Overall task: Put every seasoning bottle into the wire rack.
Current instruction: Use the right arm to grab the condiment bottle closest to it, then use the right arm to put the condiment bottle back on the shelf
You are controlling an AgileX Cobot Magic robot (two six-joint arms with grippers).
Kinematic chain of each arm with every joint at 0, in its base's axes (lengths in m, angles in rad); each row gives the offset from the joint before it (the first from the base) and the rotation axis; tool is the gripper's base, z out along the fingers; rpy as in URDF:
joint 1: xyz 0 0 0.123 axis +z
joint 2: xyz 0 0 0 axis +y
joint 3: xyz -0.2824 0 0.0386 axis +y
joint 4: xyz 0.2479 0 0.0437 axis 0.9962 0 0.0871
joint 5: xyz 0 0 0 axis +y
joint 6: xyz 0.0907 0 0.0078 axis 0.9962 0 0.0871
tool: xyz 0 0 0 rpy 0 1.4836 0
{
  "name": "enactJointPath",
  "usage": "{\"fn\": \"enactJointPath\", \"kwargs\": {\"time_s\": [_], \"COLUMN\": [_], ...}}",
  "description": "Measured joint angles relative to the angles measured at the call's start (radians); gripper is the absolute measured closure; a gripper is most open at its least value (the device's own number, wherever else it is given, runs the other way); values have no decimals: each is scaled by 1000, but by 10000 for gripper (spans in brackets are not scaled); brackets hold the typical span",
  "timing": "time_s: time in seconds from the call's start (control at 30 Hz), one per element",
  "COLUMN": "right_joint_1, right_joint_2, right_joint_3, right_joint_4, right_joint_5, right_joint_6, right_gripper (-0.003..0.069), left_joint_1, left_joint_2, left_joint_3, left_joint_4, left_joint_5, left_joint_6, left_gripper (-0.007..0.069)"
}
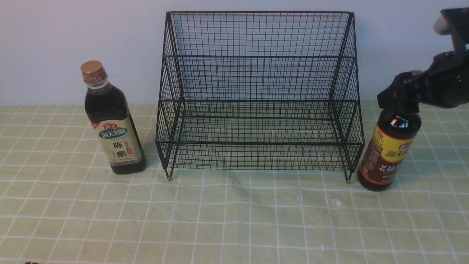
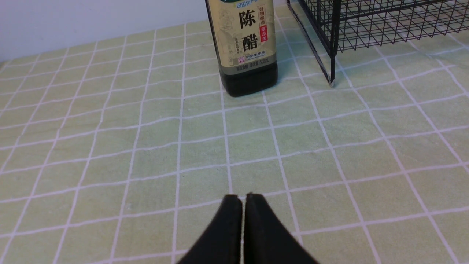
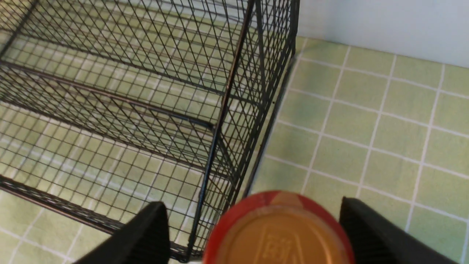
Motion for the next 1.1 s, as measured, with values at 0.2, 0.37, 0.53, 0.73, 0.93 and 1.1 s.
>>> {"fn": "enactJointPath", "kwargs": {"time_s": [0.2, 0.37, 0.53, 0.73, 0.93, 1.1], "right_joint_1": [0, 0, 0, 0, 0, 0], "right_joint_2": [0, -15, -91, -181, -183, -138], "right_joint_3": [-3, -4, -67, -252, -407, -470], "right_joint_4": [-41, -49, -78, -53, 107, 202], "right_joint_5": [-7, 21, 146, 227, 272, 274], "right_joint_6": [-13, -17, -11, -11, -18, -57], "right_gripper": [388, 377, 379, 379, 379, 379], "left_joint_1": [0, 0, 0, 0, 0, 0], "left_joint_2": [0, 0, 0, 0, 0, 0], "left_joint_3": [0, 0, 0, 0, 0, 0], "left_joint_4": [0, 0, 0, 0, 0, 0], "left_joint_5": [0, 0, 0, 0, 0, 0], "left_joint_6": [0, 0, 0, 0, 0, 0], "left_gripper": [631, 631, 631, 631, 631, 631]}}
